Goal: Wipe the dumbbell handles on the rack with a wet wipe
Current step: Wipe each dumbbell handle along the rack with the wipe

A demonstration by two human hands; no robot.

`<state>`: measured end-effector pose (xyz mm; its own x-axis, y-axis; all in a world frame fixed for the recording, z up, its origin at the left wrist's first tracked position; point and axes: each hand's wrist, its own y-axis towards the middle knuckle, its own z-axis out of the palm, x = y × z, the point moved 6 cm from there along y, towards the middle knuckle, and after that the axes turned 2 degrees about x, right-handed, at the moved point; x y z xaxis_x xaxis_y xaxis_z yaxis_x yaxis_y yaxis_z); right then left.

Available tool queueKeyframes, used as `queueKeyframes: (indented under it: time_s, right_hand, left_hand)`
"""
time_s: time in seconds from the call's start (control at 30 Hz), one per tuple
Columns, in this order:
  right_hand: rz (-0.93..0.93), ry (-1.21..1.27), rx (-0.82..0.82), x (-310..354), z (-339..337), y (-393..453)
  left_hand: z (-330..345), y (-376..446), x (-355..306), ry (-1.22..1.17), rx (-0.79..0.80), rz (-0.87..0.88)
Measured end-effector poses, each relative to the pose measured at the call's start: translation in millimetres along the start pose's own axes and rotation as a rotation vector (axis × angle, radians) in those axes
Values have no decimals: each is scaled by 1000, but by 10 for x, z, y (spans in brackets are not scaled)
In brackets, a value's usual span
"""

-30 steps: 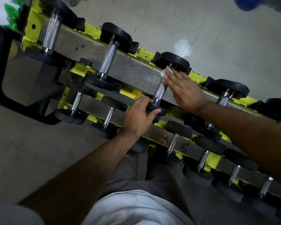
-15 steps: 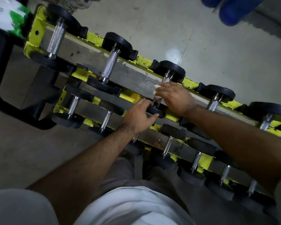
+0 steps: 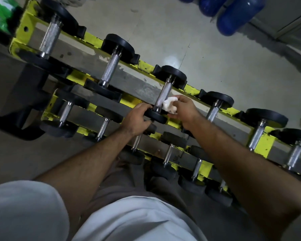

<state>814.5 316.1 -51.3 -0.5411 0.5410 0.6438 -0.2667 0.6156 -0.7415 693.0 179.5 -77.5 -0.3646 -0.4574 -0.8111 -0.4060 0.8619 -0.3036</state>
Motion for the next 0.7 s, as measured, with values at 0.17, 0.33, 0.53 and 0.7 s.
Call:
queueKeyframes:
  time_s: [0.17, 0.33, 0.53, 0.7]
  right_hand:
    - [2, 96, 4, -30, -115, 0]
    - [6, 86, -70, -84, -218, 64]
    - [-75, -7, -57, -72, -235, 171]
    - [-340, -228, -131, 121, -281, 180]
  left_hand:
    - [57, 83, 56, -6, 18, -19]
    - [67, 79, -50, 146, -3, 62]
    - [51, 32, -350, 659, -120, 236]
    - [266, -40, -544, 924, -136, 290]
